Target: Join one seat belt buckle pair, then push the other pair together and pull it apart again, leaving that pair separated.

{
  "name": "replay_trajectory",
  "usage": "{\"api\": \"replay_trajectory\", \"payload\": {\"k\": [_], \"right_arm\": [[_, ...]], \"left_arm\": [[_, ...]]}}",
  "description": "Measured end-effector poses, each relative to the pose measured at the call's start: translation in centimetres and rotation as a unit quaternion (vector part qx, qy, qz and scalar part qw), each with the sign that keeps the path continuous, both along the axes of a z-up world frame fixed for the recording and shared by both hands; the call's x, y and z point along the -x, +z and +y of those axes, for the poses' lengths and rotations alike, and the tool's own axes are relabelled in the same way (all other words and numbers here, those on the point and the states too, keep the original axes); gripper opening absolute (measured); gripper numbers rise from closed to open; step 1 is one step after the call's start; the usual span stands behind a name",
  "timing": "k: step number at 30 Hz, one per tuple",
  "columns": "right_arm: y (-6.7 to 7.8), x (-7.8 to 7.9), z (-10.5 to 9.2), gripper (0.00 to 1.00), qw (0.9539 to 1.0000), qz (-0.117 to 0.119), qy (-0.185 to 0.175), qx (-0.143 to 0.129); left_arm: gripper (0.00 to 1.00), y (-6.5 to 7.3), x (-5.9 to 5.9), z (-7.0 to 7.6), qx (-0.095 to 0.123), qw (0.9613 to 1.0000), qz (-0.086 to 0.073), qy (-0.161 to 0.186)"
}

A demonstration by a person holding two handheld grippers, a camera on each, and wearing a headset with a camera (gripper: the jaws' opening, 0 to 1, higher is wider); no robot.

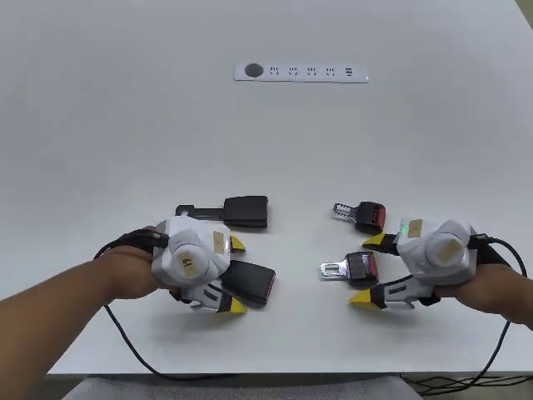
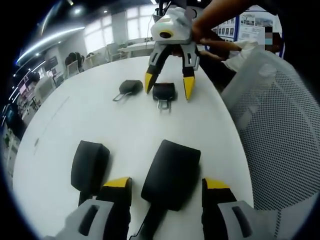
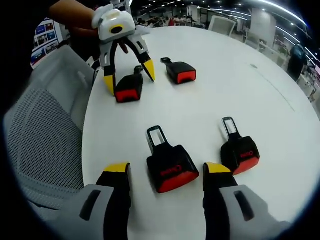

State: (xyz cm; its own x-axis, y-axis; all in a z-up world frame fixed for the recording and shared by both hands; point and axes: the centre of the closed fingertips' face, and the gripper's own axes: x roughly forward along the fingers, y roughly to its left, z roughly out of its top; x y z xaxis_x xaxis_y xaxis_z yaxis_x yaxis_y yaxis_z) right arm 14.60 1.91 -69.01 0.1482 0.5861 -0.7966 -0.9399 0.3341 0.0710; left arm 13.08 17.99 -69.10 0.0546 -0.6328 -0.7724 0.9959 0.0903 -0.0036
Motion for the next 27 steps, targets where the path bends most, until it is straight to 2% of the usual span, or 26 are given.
{"api": "replay_trajectory", "payload": {"k": [2,5,8,10,12,17,22,24,27], "right_arm": [[-0.1,-0.1,0.0,0.55,0.9999,-0.005,0.014,0.007],[-0.1,-0.1,0.1,0.51,0.9997,-0.009,0.022,0.010],[-0.1,-0.4,-0.1,0.46,0.9996,-0.012,0.023,0.012],[-0.1,-0.6,-0.3,0.39,0.9996,-0.011,0.020,0.014],[-0.1,-0.5,-0.3,0.38,0.9995,-0.012,0.026,0.016],[-0.2,-0.2,-0.6,0.37,0.9993,-0.009,0.030,0.019],[0.0,-0.3,-0.5,0.37,0.9996,0.000,0.019,0.022],[-0.1,-0.2,-0.7,0.36,0.9990,-0.009,0.034,0.030],[-0.1,-0.2,-0.6,0.36,0.9993,-0.006,0.022,0.028]], "left_arm": [[0.52,-0.1,0.4,-0.1,0.005,1.0000,0.006,-0.005],[0.49,-0.1,0.4,-0.1,0.015,0.9999,0.005,0.000],[0.47,0.3,0.0,-0.3,0.029,0.9993,0.004,0.024],[0.44,0.7,-0.5,-0.3,0.033,0.9985,-0.006,0.043],[0.42,0.9,-0.3,-0.2,0.037,0.9976,-0.003,0.057],[0.37,1.3,0.0,0.1,0.039,0.9962,-0.009,0.077],[0.36,1.4,0.2,0.1,0.034,0.9965,-0.010,0.076],[0.35,1.3,0.2,0.1,0.030,0.9968,-0.009,0.073],[0.35,1.2,0.3,0.1,0.025,0.9972,-0.007,0.070]]}}
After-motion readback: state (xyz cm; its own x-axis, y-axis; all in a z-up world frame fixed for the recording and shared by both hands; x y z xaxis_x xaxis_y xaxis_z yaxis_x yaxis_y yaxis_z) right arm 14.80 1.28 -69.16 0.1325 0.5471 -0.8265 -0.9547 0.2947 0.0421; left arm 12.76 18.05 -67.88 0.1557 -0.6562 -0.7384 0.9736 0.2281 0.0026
